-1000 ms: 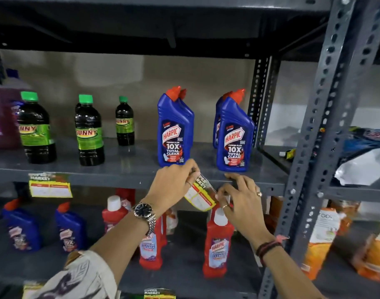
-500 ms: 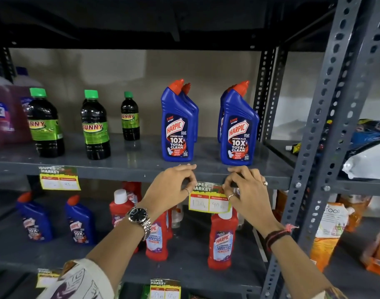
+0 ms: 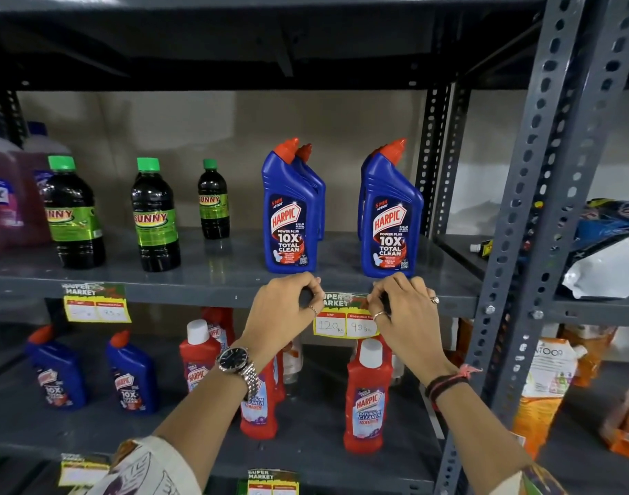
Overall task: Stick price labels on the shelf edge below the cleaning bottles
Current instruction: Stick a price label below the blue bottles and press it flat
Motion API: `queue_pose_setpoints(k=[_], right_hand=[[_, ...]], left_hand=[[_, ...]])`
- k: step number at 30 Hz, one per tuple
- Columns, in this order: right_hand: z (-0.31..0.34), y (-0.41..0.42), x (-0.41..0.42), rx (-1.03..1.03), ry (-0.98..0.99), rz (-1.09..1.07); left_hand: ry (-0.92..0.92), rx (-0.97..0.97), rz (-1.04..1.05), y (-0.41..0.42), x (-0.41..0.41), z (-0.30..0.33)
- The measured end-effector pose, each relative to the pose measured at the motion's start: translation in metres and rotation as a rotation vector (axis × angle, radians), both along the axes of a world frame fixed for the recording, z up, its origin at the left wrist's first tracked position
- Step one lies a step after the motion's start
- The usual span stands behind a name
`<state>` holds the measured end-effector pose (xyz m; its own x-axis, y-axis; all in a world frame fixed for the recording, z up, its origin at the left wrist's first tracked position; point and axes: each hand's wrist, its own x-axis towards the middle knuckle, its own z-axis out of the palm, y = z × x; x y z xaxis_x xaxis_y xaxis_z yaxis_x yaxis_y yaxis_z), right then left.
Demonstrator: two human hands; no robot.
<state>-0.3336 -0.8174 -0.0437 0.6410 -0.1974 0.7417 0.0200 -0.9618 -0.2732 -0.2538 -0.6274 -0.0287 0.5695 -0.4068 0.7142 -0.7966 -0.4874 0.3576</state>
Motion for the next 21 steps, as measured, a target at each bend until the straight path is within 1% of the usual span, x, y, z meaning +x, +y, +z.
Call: queue_pose_setpoints(k=[3, 7, 11, 17, 21], right_hand=[[0.000, 0.001, 0.001, 0.005, -0.018, -0.002], [0.004, 0.005, 0.003, 0.051, -0.095, -0.003], [0.005, 0.009, 0.006, 0.033, -0.089, -0.052], [0.005, 0.005, 0.007, 0.038, -0.108, -0.018], [0.004, 0.001, 0.003, 0.058, -0.088, 0.047]], left_hand=[[-0.007, -0.034, 0.033, -0.004, -0.003, -0.001], [-0.006, -0.108, 0.113, -0.012, -0.007, -0.003], [-0.035, -0.128, 0.163, -0.018, -0.010, -0.005], [-0.035, -0.113, 0.162, -0.017, -0.007, -0.006], [-0.019, -0.062, 0.106, -0.008, 0.001, -0.003]])
